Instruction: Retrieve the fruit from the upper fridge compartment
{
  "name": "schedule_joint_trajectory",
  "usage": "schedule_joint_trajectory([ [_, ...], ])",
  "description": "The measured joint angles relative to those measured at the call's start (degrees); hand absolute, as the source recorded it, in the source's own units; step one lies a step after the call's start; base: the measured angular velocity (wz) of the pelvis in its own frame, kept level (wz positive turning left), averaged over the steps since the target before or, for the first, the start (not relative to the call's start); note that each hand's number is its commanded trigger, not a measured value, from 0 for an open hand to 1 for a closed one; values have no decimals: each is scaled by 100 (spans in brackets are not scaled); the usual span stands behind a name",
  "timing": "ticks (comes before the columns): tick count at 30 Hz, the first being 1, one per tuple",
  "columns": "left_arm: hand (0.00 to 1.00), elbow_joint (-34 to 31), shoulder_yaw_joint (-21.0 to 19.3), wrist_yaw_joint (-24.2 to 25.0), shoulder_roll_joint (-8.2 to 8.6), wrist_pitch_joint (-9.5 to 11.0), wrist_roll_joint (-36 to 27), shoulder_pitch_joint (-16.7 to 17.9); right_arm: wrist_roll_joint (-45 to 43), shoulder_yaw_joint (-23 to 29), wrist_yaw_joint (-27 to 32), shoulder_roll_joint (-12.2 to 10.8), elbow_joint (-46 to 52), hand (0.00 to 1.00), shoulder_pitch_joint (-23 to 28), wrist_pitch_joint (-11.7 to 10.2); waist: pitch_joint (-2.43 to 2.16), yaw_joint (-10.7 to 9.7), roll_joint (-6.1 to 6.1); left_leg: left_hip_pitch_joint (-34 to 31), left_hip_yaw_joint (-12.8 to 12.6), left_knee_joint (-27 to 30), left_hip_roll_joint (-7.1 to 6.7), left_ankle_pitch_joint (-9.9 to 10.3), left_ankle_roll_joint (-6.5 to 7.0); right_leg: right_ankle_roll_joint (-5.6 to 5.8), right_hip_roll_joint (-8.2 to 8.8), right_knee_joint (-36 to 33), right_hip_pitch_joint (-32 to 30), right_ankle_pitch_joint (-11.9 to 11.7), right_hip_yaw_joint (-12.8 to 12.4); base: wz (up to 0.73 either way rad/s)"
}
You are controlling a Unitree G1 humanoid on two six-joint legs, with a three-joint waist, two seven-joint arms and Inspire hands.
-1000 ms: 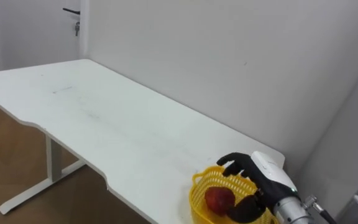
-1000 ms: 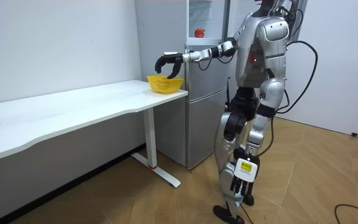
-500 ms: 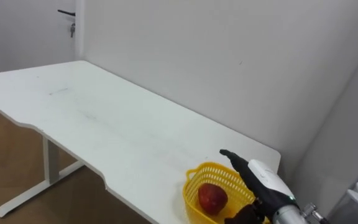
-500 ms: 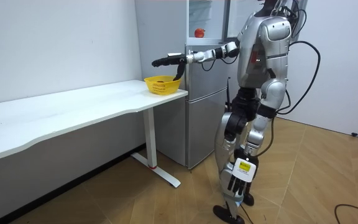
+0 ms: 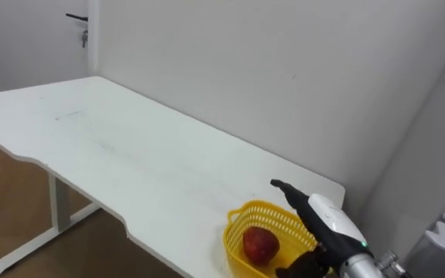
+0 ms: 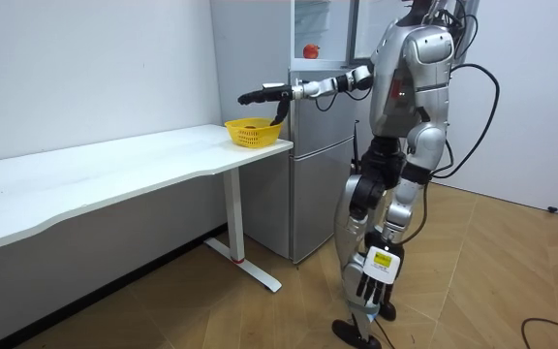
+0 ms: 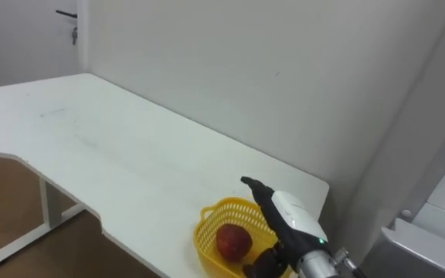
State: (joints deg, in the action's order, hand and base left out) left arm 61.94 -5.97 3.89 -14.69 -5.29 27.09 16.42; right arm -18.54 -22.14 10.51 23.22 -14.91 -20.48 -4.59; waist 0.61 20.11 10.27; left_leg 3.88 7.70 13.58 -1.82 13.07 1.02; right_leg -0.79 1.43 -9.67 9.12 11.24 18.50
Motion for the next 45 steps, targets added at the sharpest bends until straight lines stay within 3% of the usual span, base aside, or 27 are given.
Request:
schedule_joint_trajectory([
  [3,0,6,3,-20,49,40,0,16,5,101,170,1,298,0,1,-129,-3,-20,-79,101,-86,-28,13,-1,0,-1,-18,5,61,0,-95,-10],
  [7,0,-57,-5,-72,132,45,-4,10,28,225,191,2,854,0,56,-178,-24,-166,-208,204,-201,-95,26,5,9,-1,-16,4,82,0,-201,-15],
  [10,0,-52,-2,-50,140,59,-3,8,-14,401,211,-2,1259,0,58,-181,-15,-293,-313,268,-313,-152,35,2,18,-3,-17,-11,76,-1,-319,-21],
  [16,0,-51,1,-84,191,85,-30,-13,-345,640,327,-5,2181,0,134,-190,-47,-586,-363,236,-464,-173,78,0,22,-22,-45,-29,-47,-15,-430,-15],
  [19,0,-16,-1,-121,247,235,-31,-85,-471,982,542,-129,2826,0,204,-428,-79,-723,-462,297,-594,-174,107,1,20,-27,-64,-22,-57,-19,-512,-14],
  [21,0,32,-2,-125,274,315,-39,-106,-462,1074,767,-134,3007,0,204,-559,-63,-734,-547,382,-693,-188,112,0,20,-27,-68,-12,-8,-19,-593,-25],
  [23,0,114,-3,-161,274,391,-46,-124,-465,1167,897,-134,3123,0,204,-634,-91,-812,-612,422,-747,-215,118,0,20,-26,-67,-14,2,-19,-637,-18],
  [26,0,136,5,-230,274,416,-64,-124,-443,1300,1132,-138,3202,0,216,-737,-68,-999,-673,498,-831,-243,129,1,21,-27,-81,-18,3,-19,-747,-14],
  [29,0,238,64,-330,304,435,-66,-122,-417,1507,1293,-246,3455,0,516,-800,-50,-1193,-727,561,-883,-319,147,18,33,-28,-95,-28,70,-20,-769,-6],
  [34,0,395,57,-363,421,439,-68,-40,-433,1977,1568,-284,4097,0,1017,-945,-104,-1364,-856,585,-1028,-378,203,32,26,-35,-141,-96,-21,-25,-970,-16],
  [37,0,474,60,-363,474,440,-84,-39,-503,2158,1703,-358,4257,0,1146,-993,-105,-1527,-942,615,-1070,-398,202,32,24,-37,-155,-115,-34,-25,-1005,-8],
  [45,0,500,75,-516,533,447,-444,-36,-553,2407,1969,-572,4272,0,2259,-1032,-123,-1740,-941,569,-1245,-405,222,38,11,-53,-176,-145,-213,-27,-1122,-12],
])
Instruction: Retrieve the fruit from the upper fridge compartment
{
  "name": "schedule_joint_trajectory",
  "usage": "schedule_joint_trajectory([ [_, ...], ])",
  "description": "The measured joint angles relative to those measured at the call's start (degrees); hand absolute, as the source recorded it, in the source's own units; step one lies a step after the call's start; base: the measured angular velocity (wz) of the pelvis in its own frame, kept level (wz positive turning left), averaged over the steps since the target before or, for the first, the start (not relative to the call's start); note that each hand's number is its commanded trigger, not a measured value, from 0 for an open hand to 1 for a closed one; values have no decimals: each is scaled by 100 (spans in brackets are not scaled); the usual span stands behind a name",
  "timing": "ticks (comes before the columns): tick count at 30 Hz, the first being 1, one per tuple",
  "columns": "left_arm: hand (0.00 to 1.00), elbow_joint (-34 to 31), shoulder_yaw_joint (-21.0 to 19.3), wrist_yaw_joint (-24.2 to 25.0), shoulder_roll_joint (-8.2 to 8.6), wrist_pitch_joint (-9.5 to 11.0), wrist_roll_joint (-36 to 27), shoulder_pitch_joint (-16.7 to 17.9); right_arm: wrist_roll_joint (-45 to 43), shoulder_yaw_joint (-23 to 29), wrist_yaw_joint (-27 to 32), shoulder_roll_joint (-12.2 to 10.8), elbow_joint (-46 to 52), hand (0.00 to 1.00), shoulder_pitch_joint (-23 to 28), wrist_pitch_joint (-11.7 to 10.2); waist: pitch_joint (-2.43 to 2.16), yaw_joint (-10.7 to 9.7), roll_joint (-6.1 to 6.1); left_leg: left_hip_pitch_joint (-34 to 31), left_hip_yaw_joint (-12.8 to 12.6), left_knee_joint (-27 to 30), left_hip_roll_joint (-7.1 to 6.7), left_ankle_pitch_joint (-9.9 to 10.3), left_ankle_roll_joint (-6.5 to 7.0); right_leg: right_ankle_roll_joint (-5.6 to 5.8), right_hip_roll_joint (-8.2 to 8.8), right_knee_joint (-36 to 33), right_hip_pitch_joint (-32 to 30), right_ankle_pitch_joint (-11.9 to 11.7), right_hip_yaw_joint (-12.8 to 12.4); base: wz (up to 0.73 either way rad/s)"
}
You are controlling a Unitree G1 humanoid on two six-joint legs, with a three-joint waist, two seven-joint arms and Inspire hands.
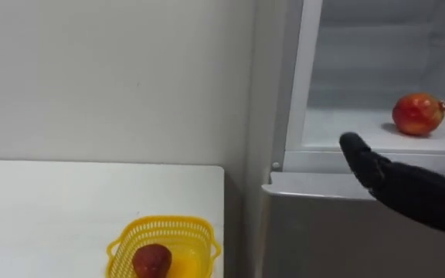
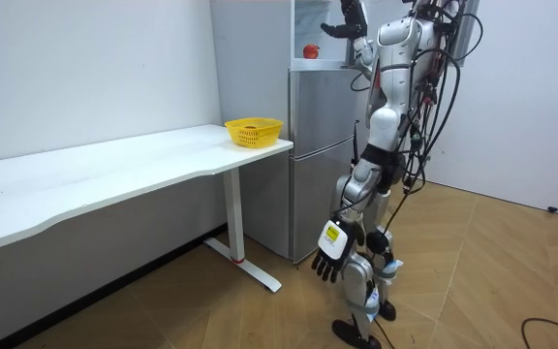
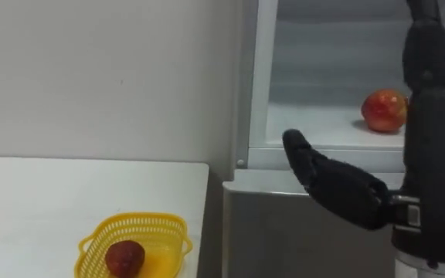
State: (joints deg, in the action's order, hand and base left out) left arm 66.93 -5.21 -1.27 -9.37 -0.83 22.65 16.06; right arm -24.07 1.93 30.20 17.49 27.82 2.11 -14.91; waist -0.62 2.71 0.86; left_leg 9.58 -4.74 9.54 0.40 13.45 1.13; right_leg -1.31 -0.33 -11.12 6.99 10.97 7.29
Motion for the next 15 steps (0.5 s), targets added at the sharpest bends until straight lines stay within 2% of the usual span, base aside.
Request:
schedule_joint_trajectory([
  [6,0,-1,5,-108,-3,44,-57,-47,-4,172,208,-52,19,0,61,-27,5,-80,5,0,-52,-39,7,1,1,1,-16,32,-22,0,-27,-3],
  [8,0,-2,116,-157,3,101,-68,-52,-15,170,252,-52,21,0,61,-67,-10,-78,32,0,-100,-54,18,1,0,0,-33,30,-46,0,-82,-13],
  [15,0,53,209,-240,101,118,-199,-120,-257,175,506,-53,21,0,62,-71,-8,-79,87,14,-148,-79,27,-1,-2,-2,-56,36,-49,-2,-159,-3],
])
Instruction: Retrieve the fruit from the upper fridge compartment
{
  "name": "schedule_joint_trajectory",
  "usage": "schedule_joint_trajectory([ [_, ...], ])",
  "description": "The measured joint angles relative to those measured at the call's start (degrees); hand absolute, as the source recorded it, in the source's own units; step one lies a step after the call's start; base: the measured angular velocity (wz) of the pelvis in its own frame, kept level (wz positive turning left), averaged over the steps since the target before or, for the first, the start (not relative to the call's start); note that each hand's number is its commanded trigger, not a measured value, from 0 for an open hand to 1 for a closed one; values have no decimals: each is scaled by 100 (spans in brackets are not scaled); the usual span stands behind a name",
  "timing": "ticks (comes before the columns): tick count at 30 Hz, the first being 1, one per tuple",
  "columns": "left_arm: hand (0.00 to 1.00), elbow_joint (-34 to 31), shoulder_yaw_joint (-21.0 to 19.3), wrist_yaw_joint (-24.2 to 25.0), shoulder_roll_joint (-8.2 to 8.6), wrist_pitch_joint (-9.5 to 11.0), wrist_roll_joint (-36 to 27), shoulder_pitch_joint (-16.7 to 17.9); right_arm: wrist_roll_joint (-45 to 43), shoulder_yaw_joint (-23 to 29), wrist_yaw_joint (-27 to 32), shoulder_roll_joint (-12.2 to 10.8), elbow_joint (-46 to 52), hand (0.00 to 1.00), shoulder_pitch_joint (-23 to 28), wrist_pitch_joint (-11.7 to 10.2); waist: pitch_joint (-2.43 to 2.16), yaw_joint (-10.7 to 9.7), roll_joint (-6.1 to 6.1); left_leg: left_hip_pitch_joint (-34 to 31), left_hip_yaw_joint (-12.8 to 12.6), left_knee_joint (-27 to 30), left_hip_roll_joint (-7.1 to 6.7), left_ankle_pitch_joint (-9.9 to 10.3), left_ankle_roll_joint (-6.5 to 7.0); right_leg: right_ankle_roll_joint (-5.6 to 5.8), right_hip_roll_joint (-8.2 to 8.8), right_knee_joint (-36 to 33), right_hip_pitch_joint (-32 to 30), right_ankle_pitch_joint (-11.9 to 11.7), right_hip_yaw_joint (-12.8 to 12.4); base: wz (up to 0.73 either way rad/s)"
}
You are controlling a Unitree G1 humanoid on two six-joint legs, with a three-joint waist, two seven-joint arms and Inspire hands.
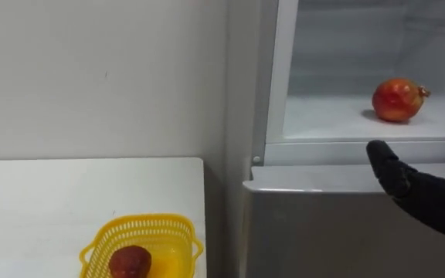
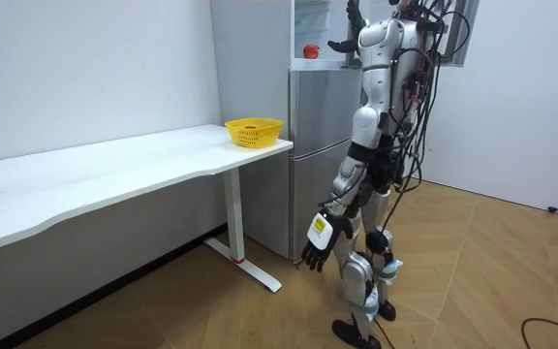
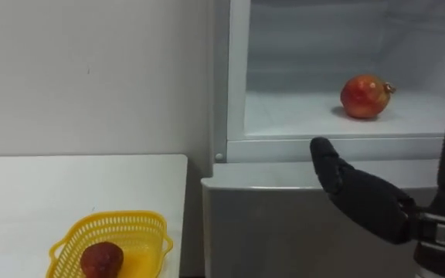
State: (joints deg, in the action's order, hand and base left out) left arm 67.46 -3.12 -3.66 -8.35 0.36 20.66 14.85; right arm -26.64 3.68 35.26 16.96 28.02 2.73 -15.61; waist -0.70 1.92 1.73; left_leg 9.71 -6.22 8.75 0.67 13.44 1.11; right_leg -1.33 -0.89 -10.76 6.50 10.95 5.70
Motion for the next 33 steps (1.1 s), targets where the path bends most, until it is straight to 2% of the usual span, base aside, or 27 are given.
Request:
schedule_joint_trajectory([
  [4,0,-5,-39,-14,-8,-2,-62,26,-76,137,106,1,-3,0,-30,9,13,20,50,-9,4,0,1,0,0,-2,-1,1,4,0,-10,0],
  [8,0,0,-65,-21,-17,-1,-88,22,-64,382,346,25,-32,0,-203,7,50,32,112,-12,19,-10,1,3,-3,-3,-2,6,-30,1,-5,0],
  [9,0,28,-64,-21,-27,1,-87,37,-63,455,403,24,-72,0,-311,9,71,32,125,-13,23,-10,-1,2,-3,-3,-1,9,0,2,9,0],
  [13,0,122,-59,-9,-69,-2,-82,42,-40,612,561,42,-195,0,-602,-4,85,12,181,-9,39,-1,-1,2,-3,-3,5,22,38,2,54,5],
  [15,0,121,-54,63,-95,-7,-78,28,28,687,586,179,-615,0,-855,4,84,4,240,-13,93,5,-17,1,-2,-2,19,24,43,2,82,7],
  [18,0,109,-15,171,-153,-18,-101,17,261,707,461,331,-1118,0,-1201,139,72,-1,276,-17,152,17,-40,1,0,9,43,25,36,8,118,7],
  [22,0,108,-5,212,-189,-98,-99,23,670,707,268,446,-1285,0,-1353,317,69,6,296,-25,226,46,-45,1,1,15,64,18,51,11,230,10],
  [29,0,63,-10,356,-190,-179,-97,53,890,711,82,519,-2010,0,-1738,557,90,16,305,-11,258,85,-42,-1,0,14,68,13,72,11,266,2],
  [32,0,-22,-18,439,-196,-259,-89,54,1182,713,24,548,-2347,0,-1773,609,104,31,353,-19,308,92,-50,-1,1,11,71,10,74,14,283,5],
  [33,0,-40,-45,441,-196,-291,-92,57,1308,716,-39,561,-2522,0,-1842,703,97,29,375,-27,308,98,-53,-1,0,7,70,10,66,16,271,0],
])
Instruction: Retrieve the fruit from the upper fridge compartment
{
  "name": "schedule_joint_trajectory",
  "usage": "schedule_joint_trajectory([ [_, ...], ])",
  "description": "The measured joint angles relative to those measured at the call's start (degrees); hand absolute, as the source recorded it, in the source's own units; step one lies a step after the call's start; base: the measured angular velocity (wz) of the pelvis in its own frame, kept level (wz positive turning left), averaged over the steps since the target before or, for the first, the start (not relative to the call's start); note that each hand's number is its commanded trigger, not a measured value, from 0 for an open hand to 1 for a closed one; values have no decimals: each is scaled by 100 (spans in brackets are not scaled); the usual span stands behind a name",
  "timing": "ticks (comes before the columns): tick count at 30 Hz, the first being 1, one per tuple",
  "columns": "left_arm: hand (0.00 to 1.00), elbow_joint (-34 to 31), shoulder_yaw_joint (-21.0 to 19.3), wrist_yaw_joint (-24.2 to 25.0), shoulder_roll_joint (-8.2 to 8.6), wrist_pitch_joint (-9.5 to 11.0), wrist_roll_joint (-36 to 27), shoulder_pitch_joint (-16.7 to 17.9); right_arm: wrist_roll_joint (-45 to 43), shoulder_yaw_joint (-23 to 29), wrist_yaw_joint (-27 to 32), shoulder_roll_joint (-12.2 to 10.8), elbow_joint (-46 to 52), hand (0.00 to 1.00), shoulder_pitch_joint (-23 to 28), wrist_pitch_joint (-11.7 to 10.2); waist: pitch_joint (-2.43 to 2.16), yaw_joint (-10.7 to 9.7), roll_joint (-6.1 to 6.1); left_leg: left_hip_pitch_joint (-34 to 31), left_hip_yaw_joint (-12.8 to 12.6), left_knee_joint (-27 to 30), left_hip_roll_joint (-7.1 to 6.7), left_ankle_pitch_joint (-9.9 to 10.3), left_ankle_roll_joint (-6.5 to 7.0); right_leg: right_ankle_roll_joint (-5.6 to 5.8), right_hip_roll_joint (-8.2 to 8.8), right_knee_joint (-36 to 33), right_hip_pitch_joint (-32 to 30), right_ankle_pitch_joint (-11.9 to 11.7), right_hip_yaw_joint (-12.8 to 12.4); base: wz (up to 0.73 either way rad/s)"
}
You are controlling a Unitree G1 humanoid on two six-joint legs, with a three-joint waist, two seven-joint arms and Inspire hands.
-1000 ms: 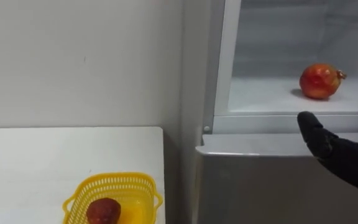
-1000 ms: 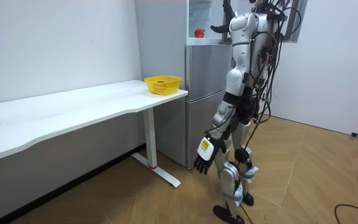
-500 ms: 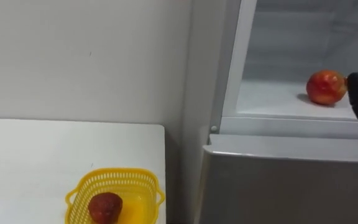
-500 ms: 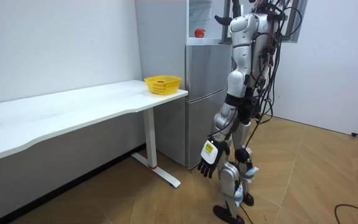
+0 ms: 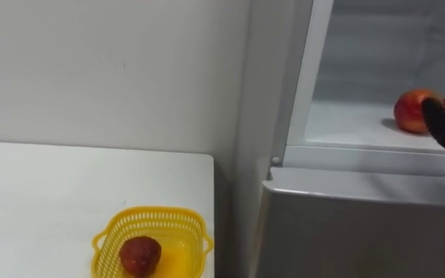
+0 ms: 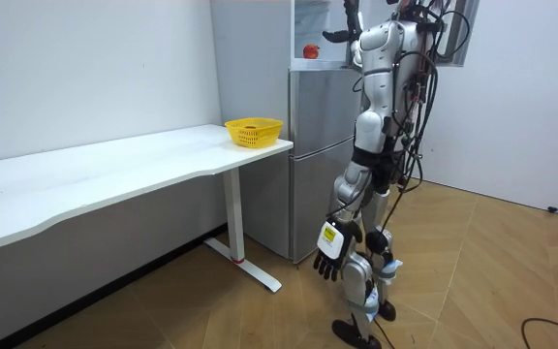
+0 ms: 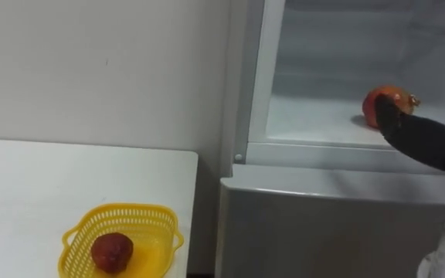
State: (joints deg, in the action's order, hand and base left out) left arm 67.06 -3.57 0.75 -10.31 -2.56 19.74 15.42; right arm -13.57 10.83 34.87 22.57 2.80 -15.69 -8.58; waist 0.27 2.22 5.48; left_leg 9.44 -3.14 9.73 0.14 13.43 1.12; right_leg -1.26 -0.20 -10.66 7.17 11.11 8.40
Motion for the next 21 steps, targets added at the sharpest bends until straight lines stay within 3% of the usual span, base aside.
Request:
schedule_joint_trajectory([
  [7,0,-390,-83,106,-14,-123,2,60,226,4,-146,389,-460,0,-197,355,-23,138,13,-42,14,13,2,0,-1,-1,-4,-6,-24,0,18,0],
  [15,0,-520,-81,113,-20,-125,2,113,712,-2,-372,396,-739,0,-572,497,-39,140,80,-78,85,69,3,-2,-3,-2,5,1,43,-1,126,6],
  [21,0,-520,-81,182,-61,-126,2,173,1022,-9,-630,481,-1434,0,-761,498,-16,135,89,-85,152,99,0,-2,-3,-2,21,6,105,-1,208,6],
])
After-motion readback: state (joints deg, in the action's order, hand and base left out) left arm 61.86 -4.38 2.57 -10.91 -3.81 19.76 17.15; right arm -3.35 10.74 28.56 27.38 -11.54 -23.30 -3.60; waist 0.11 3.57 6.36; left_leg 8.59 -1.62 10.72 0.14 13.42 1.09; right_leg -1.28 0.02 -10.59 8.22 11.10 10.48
